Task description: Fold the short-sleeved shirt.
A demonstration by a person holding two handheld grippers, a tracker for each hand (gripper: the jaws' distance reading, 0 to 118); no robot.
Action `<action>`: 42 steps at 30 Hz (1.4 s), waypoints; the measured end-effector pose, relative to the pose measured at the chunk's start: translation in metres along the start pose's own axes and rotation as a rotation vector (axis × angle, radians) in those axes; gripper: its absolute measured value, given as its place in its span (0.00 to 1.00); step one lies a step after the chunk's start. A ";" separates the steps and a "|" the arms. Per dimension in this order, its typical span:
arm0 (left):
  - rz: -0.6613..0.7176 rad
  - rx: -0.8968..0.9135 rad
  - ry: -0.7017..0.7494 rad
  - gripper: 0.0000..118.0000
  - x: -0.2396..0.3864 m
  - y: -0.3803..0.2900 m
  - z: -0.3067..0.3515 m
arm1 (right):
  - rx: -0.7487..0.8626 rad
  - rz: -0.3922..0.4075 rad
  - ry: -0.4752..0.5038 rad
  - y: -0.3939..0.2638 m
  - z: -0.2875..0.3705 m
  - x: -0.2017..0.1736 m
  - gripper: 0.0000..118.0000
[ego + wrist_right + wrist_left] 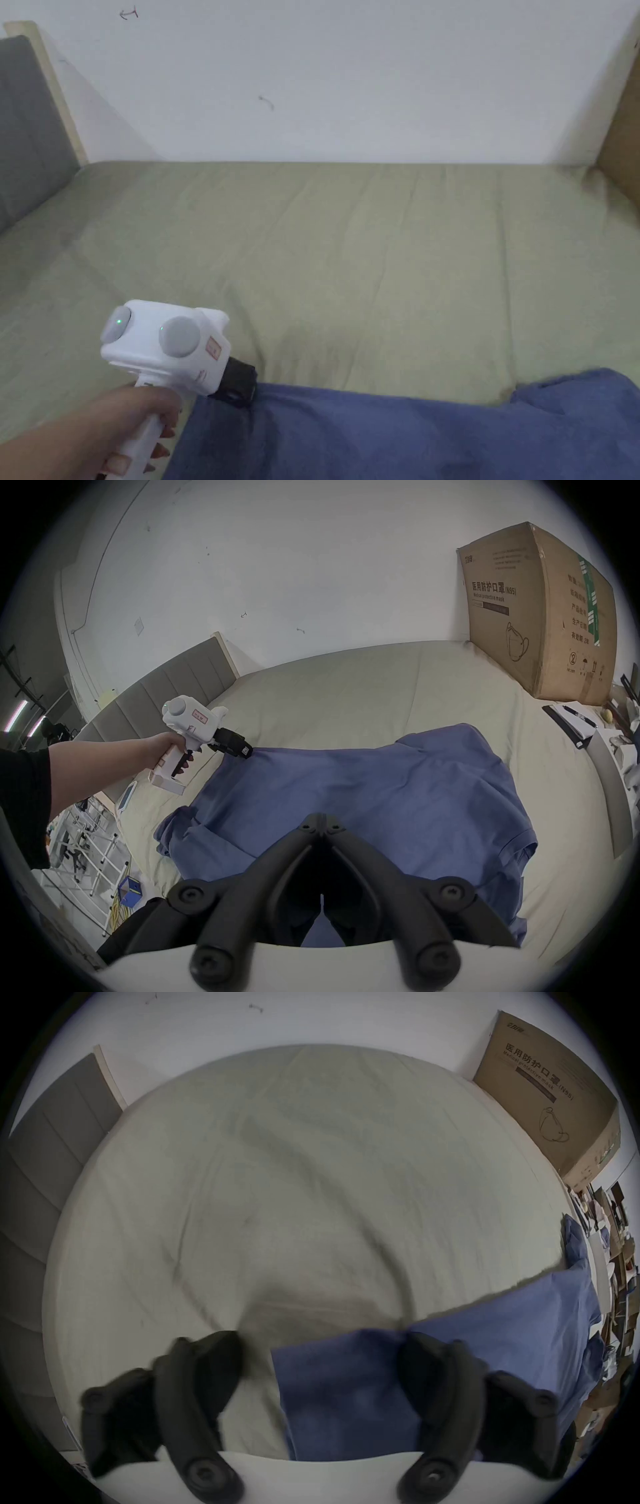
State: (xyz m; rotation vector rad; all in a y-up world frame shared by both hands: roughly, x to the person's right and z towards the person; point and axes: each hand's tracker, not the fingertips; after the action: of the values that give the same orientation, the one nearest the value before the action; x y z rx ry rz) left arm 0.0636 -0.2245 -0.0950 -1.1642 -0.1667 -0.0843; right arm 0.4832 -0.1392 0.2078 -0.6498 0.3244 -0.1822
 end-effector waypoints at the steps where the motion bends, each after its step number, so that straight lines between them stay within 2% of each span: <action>1: -0.010 0.021 -0.003 0.46 0.003 -0.003 0.008 | 0.005 0.001 -0.004 0.000 0.003 0.000 0.00; 2: -0.019 0.034 -0.007 0.20 0.006 -0.007 0.015 | 0.012 -0.002 -0.011 0.000 0.006 0.001 0.00; 3: -0.019 0.036 -0.039 0.01 0.007 -0.009 0.019 | 0.022 -0.011 -0.016 0.001 0.009 0.001 0.00; 4: -0.003 0.023 -0.083 0.01 0.007 -0.010 0.020 | 0.040 -0.028 -0.015 0.004 0.013 0.006 0.00; 7: -0.031 0.084 -0.001 0.01 0.010 -0.017 0.039 | 0.123 -0.103 0.029 0.029 0.022 0.037 0.00; 8: -0.033 0.119 0.008 0.01 0.012 -0.020 0.049 | 0.118 -0.106 0.023 0.044 0.019 0.058 0.00; 10: -0.008 0.158 0.002 0.01 0.011 -0.023 0.064 | 0.086 -0.137 -0.121 0.074 0.006 0.097 0.00; 11: 0.002 0.165 -0.004 0.01 0.011 -0.024 0.072 | 0.033 -0.159 -0.193 0.091 -0.007 0.120 0.00; 12: 0.008 0.168 -0.008 0.01 0.011 -0.025 0.077 | -0.037 -0.183 -0.212 0.107 -0.023 0.142 0.00; 14: 0.003 0.179 0.001 0.01 0.014 -0.028 0.083 | -0.237 -0.225 -0.186 0.130 -0.061 0.180 0.03; 15: -0.001 0.183 0.004 0.01 0.015 -0.029 0.085 | -0.326 -0.254 -0.162 0.138 -0.081 0.192 0.31; 16: -0.005 0.186 0.009 0.01 0.022 -0.033 0.089 | -0.417 -0.290 -0.156 0.141 -0.102 0.205 0.64; 17: -0.009 0.185 0.011 0.01 0.023 -0.035 0.089 | -0.448 -0.311 -0.199 0.140 -0.116 0.212 0.64; 18: -0.013 0.184 0.010 0.01 0.024 -0.036 0.089 | -0.461 -0.315 -0.236 0.138 -0.129 0.217 0.76; 19: -0.016 0.183 0.011 0.01 0.024 -0.037 0.088 | -0.484 -0.318 -0.260 0.136 -0.143 0.221 0.95; 20: -0.015 0.184 0.009 0.01 0.022 -0.037 0.087 | -0.487 -0.329 -0.279 0.134 -0.153 0.227 0.98; 23: 0.011 0.158 -0.004 0.01 0.019 -0.037 0.079 | -0.488 -0.381 -0.303 0.128 -0.176 0.242 0.87; 27: 0.027 0.122 -0.014 0.01 0.016 -0.039 0.066 | -0.507 -0.367 -0.303 0.121 -0.197 0.246 0.86; 29: 0.020 0.105 -0.009 0.01 0.015 -0.040 0.059 | -0.509 -0.343 -0.310 0.121 -0.203 0.243 0.79; 30: 0.020 0.098 -0.010 0.01 0.015 -0.041 0.057 | -0.507 -0.331 -0.317 0.122 -0.203 0.240 0.57; 32: 0.021 0.089 -0.011 0.01 0.014 -0.044 0.054 | -0.478 -0.275 -0.337 0.125 -0.193 0.232 0.00; 33: 0.023 0.085 -0.014 0.01 0.014 -0.045 0.054 | -0.486 -0.268 -0.345 0.126 -0.190 0.232 0.00; 35: 0.037 0.081 -0.023 0.01 0.012 -0.046 0.060 | -0.431 -0.329 -0.276 0.131 -0.167 0.232 0.00; 37: 0.058 0.097 -0.033 0.01 0.010 -0.048 0.074 | -0.378 -0.351 -0.242 0.137 -0.140 0.227 0.00; 42: 0.082 0.218 -0.045 0.01 0.012 -0.049 0.144 | -0.232 -0.289 -0.167 0.160 -0.043 0.196 0.00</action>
State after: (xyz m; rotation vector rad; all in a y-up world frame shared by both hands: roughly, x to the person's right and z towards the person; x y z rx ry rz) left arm 0.0557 -0.1115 0.0071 -0.9543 -0.1632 0.0321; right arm 0.6614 -0.0898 0.0299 -0.9357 0.0894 -0.3678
